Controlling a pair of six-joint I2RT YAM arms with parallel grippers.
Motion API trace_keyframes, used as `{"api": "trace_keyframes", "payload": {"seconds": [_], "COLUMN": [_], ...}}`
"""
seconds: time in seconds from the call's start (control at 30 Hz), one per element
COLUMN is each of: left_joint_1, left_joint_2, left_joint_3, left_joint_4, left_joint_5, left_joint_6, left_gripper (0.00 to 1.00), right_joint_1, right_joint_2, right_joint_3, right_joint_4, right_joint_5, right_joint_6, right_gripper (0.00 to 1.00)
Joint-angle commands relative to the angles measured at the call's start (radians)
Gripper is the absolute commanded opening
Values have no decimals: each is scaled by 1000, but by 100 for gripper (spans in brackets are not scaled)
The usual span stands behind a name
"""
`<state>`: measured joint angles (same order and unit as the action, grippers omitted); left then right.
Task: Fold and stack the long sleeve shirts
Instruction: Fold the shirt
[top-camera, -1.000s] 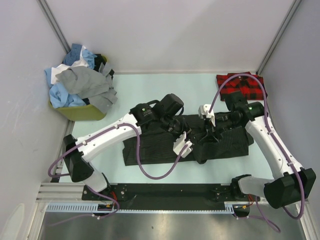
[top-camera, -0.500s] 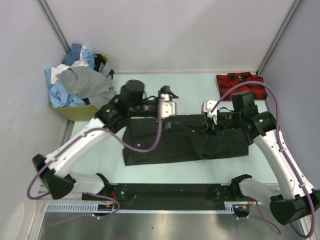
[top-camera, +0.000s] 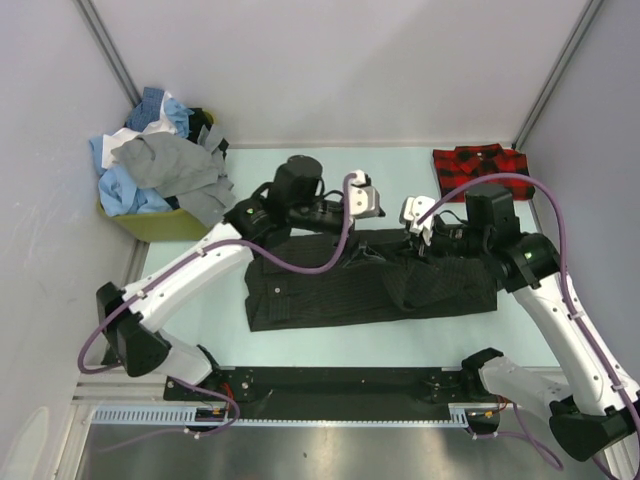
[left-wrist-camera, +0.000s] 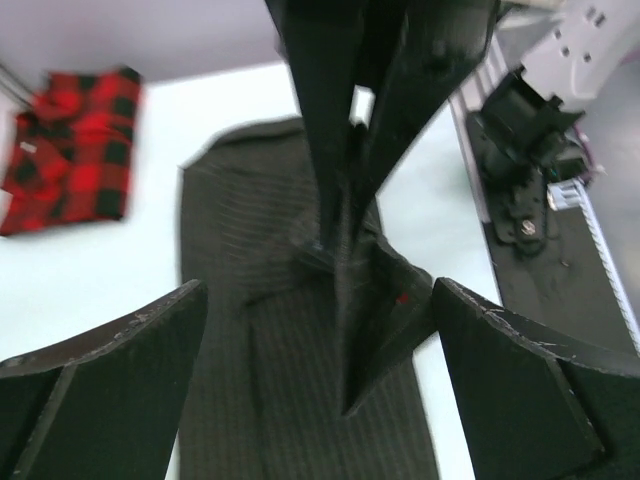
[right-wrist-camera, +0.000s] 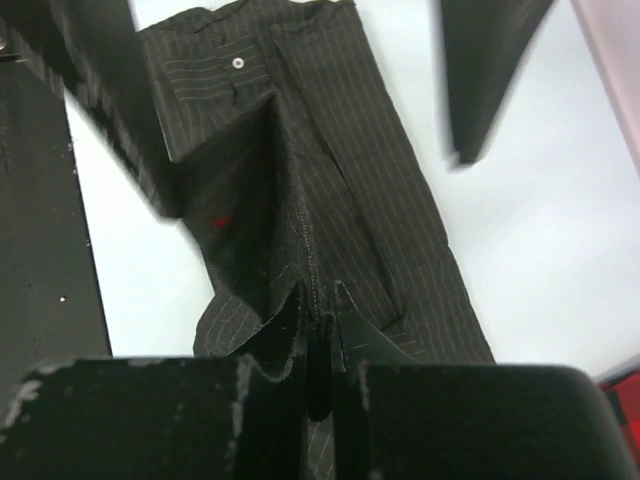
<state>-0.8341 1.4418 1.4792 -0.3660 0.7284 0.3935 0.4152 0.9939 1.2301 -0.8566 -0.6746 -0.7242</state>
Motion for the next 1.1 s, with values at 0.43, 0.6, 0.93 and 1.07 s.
{"api": "trace_keyframes", "payload": {"seconds": [0.43, 0.6, 0.93, 1.07], "left_joint_1": [-42, -68, -79, -79], "left_joint_2": [-24, 52, 95, 137], "left_joint_3": [-28, 19, 107, 203], "left_joint_4": [-61, -40, -30, -25], "left_joint_5": [7, -33, -87, -164], "left_joint_6": [99, 131, 56, -15], "left_gripper": [100, 100, 8, 0], "right_joint_1": [22, 27, 30, 25], "right_joint_2": [-49, -49, -139, -173], "right_joint_3": [8, 9, -49, -63], "right_joint_4": [117, 140, 212, 241], "right_joint_5": [133, 127, 222, 355], "right_joint_6": [74, 89, 114, 215], "right_gripper": [0, 0, 0, 39]}}
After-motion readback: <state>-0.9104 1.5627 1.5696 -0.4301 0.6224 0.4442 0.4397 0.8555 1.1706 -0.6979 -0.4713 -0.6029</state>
